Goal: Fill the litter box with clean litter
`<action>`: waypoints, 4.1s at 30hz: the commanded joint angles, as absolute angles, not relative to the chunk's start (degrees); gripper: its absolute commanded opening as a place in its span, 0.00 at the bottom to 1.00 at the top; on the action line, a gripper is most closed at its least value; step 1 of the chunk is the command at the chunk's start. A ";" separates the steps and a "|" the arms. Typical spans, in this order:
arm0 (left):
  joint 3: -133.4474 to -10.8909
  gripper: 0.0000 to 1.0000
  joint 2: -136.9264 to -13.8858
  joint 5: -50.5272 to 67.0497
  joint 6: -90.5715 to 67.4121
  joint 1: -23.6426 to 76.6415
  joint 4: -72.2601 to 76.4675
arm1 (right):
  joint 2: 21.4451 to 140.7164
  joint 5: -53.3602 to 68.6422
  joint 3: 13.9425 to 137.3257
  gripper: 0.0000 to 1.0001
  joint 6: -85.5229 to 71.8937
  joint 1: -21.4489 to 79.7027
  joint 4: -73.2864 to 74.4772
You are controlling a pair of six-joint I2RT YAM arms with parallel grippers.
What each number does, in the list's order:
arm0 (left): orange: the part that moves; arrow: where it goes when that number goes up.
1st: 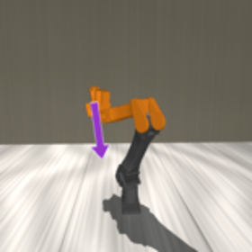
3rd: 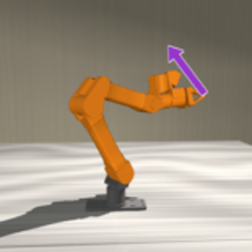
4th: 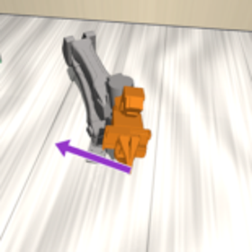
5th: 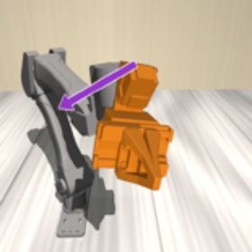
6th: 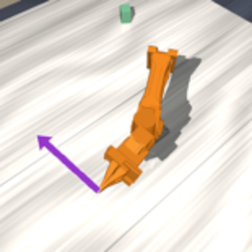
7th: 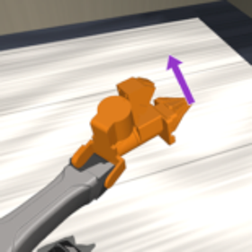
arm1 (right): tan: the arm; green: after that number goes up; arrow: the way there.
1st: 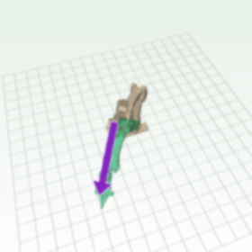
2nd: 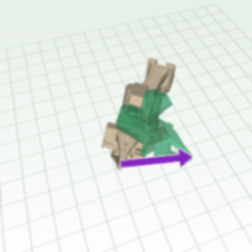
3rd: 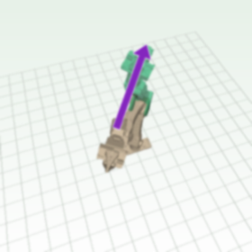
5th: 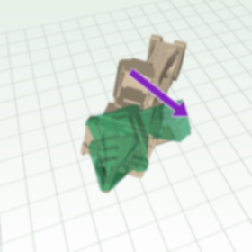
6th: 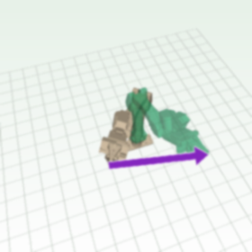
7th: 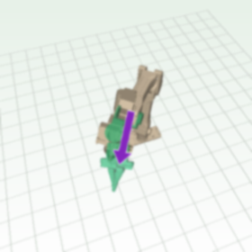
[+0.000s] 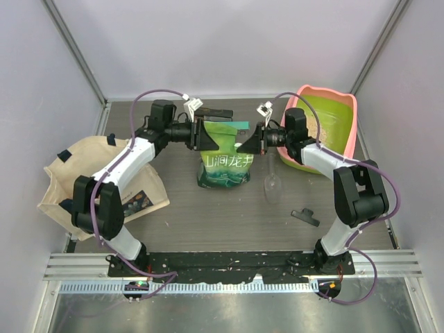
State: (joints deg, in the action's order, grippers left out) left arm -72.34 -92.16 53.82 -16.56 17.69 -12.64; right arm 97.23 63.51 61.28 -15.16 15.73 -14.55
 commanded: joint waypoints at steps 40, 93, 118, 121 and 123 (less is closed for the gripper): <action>-72.58 0.32 -105.21 66.19 -45.10 11.34 -9.75 | 109.42 76.55 80.33 0.02 -67.59 10.10 -9.32; -99.14 0.69 -106.44 43.94 53.10 26.37 -51.77 | 108.28 82.00 77.61 0.01 -69.70 10.37 -14.16; -90.10 0.08 -102.49 46.23 36.86 25.75 -45.02 | 107.58 73.05 89.81 0.35 -42.82 3.09 12.92; -86.32 0.05 -100.11 46.49 33.06 25.66 -40.17 | 105.04 68.57 93.25 0.46 -29.43 -0.86 14.41; -84.21 0.04 -99.06 46.76 29.89 25.66 -37.80 | 101.26 68.20 93.78 0.51 -21.05 -0.71 16.07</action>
